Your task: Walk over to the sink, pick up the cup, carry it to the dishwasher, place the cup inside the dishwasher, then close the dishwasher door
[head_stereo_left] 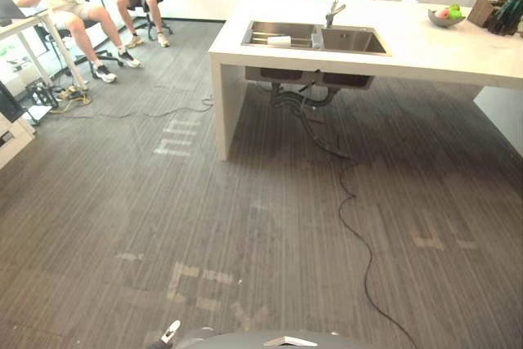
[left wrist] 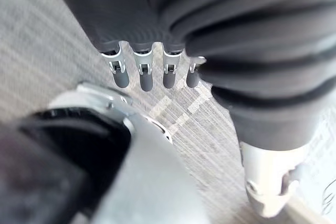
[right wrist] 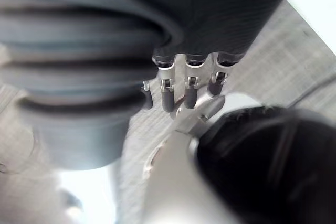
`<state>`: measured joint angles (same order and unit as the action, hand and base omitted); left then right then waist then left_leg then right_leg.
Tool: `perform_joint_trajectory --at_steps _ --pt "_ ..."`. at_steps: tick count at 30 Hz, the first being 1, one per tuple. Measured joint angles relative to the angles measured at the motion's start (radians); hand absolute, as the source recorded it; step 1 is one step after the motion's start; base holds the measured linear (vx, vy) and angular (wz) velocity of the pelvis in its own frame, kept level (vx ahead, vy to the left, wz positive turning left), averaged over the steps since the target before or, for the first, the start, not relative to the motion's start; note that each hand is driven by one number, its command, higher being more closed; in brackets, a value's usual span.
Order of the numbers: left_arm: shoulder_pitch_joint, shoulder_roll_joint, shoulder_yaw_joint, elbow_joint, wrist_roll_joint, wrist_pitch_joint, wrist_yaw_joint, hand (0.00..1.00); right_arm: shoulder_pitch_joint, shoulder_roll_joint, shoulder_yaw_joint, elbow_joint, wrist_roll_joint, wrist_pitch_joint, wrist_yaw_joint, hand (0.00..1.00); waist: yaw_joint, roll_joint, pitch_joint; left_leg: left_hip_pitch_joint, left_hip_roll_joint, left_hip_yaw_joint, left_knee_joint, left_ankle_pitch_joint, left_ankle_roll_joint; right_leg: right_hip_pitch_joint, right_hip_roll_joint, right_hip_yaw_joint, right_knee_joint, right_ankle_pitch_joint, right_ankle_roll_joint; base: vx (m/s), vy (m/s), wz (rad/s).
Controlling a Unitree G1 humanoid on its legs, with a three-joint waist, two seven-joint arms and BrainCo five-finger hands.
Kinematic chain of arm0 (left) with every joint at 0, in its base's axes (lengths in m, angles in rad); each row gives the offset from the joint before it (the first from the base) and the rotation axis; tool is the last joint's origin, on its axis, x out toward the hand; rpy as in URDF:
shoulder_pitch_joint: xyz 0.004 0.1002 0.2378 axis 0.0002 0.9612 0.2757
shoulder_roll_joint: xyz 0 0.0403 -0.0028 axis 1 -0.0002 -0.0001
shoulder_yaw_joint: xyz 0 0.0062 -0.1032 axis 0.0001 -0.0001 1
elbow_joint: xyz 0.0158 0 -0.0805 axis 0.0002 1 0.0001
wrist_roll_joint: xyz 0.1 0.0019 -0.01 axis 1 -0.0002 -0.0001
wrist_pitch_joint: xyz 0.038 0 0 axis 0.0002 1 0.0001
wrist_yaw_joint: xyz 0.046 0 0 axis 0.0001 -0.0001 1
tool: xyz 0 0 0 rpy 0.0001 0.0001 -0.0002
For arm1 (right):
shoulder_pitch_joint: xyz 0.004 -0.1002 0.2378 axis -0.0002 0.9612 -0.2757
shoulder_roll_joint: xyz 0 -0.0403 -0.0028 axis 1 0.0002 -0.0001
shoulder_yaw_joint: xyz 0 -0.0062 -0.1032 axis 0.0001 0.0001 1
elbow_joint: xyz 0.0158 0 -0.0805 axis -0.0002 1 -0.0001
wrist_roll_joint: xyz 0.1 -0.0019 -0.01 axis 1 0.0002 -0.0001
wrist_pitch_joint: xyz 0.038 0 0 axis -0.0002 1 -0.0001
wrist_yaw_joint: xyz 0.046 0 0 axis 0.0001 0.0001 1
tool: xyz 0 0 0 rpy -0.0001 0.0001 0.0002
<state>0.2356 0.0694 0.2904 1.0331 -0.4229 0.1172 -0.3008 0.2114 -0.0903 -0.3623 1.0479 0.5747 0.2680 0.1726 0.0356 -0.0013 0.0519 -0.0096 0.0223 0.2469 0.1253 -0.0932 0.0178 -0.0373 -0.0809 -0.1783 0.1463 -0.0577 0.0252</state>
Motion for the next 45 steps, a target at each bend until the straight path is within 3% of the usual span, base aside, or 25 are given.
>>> perform_joint_trajectory --at_steps 2,7,12,18,23,32,40,45 --pt "-0.007 -0.005 0.023 0.011 -0.008 0.034 -0.022 0.00 0.001 0.015 -0.041 0.000 0.003 -0.013 0.019 0.00 -0.001 -0.005 0.001 0.041 -0.009 0.016 -0.082 0.036 -0.005 0.029 -0.001 -0.014 -0.063 0.038 0.009 0.09 0.022 -0.10" --pt "-0.016 0.003 0.021 0.039 -0.004 0.060 -0.037 0.00 0.000 0.028 -0.080 0.000 -0.066 -0.087 0.032 0.00 0.002 0.006 0.008 0.105 -0.014 0.030 -0.161 0.070 -0.012 0.083 0.000 -0.052 -0.120 0.075 0.030 0.12 0.015 -0.03" --pt "-0.015 0.015 0.008 0.041 -0.016 0.038 -0.065 0.00 -0.029 0.044 -0.092 0.000 -0.077 -0.137 0.032 0.00 0.008 0.007 0.023 0.138 -0.015 0.026 -0.181 0.085 -0.009 0.109 0.007 -0.069 -0.143 0.078 0.034 0.11 -0.009 0.02" --pt "-0.013 0.010 -0.020 0.046 -0.023 0.025 -0.033 0.00 -0.046 0.045 -0.095 0.000 -0.115 -0.165 0.030 0.00 0.013 0.012 0.040 0.165 -0.011 0.024 -0.182 0.077 -0.032 0.146 0.009 -0.082 -0.159 0.078 0.038 0.01 -0.014 0.04" --pt "-0.010 0.000 -0.015 0.044 0.012 0.019 -0.014 0.00 -0.047 0.052 -0.118 -0.002 -0.111 -0.157 0.019 0.00 0.013 0.008 0.044 0.175 -0.007 0.031 -0.200 0.079 -0.036 0.145 0.013 -0.083 -0.158 0.076 0.040 -0.08 -0.025 -0.03" --pt "-0.007 -0.017 0.037 0.036 -0.008 0.049 0.010 0.00 -0.034 0.067 -0.157 -0.010 -0.149 -0.169 0.024 0.00 0.016 0.007 0.045 0.181 -0.004 0.071 -0.208 0.074 -0.028 0.142 0.013 -0.086 -0.170 0.075 0.030 -0.07 -0.009 -0.13" --pt "-0.013 -0.024 0.063 0.034 -0.006 0.048 0.009 0.00 -0.037 0.073 -0.148 -0.010 -0.200 -0.249 0.038 0.00 0.016 0.003 0.041 0.192 -0.009 0.062 -0.205 0.079 -0.017 0.155 0.004 -0.113 -0.164 0.081 0.036 0.06 0.002 0.04" --pt "-0.018 -0.018 0.055 0.034 -0.002 0.062 0.018 0.00 -0.062 0.072 -0.108 -0.011 -0.191 -0.262 0.036 0.00 0.015 0.000 0.041 0.204 -0.011 0.057 -0.204 0.079 -0.018 0.173 0.001 -0.118 -0.162 0.079 0.039 -0.01 -0.008 0.03"
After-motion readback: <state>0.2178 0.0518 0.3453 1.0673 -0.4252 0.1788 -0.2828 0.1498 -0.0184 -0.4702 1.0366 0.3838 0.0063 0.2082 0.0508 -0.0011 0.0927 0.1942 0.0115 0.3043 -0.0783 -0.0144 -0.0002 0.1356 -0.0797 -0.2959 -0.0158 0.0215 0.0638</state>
